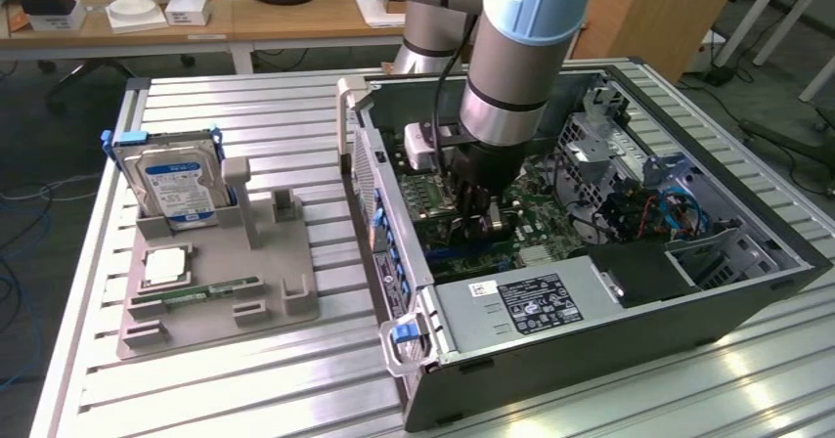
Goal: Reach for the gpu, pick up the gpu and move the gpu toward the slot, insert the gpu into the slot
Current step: 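Insert the gpu into the slot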
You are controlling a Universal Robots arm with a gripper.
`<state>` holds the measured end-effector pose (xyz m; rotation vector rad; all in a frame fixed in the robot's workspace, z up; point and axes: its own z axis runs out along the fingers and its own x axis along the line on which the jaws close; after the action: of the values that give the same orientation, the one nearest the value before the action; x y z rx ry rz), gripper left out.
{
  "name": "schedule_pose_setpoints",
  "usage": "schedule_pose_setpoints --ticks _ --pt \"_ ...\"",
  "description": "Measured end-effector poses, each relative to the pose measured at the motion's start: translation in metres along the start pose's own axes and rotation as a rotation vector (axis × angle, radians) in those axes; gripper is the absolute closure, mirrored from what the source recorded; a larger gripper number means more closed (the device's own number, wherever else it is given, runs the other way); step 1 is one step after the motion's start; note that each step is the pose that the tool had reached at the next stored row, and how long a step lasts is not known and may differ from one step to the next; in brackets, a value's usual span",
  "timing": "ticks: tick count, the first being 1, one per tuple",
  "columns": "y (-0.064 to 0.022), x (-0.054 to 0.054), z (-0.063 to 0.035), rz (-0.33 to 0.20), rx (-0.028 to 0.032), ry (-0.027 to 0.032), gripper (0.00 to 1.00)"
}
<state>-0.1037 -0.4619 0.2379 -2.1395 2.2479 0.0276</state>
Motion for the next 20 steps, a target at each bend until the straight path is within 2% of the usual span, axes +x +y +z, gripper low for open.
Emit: schedule_pose_setpoints --ticks 9,20 --pt "0.0007 0.0002 0.0044 0.0 0.0 0.0002 0.73" --pt "0.0009 0.0001 0.0032 0.0 0.0 -0.0001 0.73"
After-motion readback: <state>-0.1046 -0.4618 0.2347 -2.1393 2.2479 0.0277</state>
